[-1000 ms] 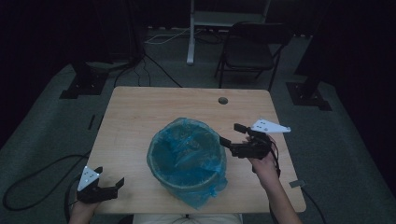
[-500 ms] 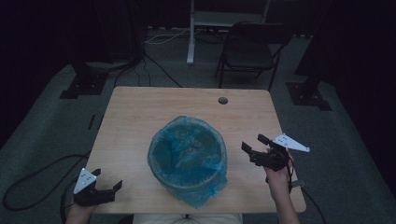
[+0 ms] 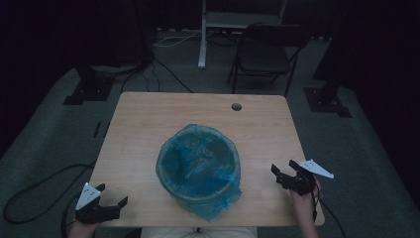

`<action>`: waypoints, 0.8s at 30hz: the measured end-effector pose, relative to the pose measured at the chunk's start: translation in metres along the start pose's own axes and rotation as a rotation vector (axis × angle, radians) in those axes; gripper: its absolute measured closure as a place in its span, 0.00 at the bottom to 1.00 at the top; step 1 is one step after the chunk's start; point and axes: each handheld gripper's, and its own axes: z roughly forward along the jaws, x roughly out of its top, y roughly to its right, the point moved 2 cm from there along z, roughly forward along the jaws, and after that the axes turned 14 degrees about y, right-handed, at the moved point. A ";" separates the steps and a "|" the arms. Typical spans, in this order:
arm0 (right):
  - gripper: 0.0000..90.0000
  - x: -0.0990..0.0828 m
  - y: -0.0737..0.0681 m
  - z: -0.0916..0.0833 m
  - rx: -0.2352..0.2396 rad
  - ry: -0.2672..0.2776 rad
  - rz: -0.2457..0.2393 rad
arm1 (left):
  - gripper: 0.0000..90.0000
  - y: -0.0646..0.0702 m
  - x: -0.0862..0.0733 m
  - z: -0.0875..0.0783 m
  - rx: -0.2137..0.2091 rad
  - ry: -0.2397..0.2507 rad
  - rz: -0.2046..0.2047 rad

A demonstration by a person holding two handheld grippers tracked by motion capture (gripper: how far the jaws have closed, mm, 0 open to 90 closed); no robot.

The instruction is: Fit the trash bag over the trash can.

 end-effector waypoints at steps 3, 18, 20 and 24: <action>0.17 -0.010 0.010 -0.005 -0.041 -0.027 -0.012 | 0.00 -0.001 0.000 -0.001 0.007 0.003 -0.005; 0.17 -0.041 0.031 -0.028 -0.133 -0.105 0.019 | 0.01 -0.018 -0.006 -0.012 0.144 0.003 -0.067; 0.17 -0.042 0.032 -0.031 -0.140 -0.102 0.026 | 0.01 -0.021 -0.008 -0.012 0.170 -0.006 -0.075; 0.17 -0.043 0.037 -0.037 -0.171 -0.087 0.024 | 0.01 -0.023 -0.011 -0.011 0.244 -0.024 -0.065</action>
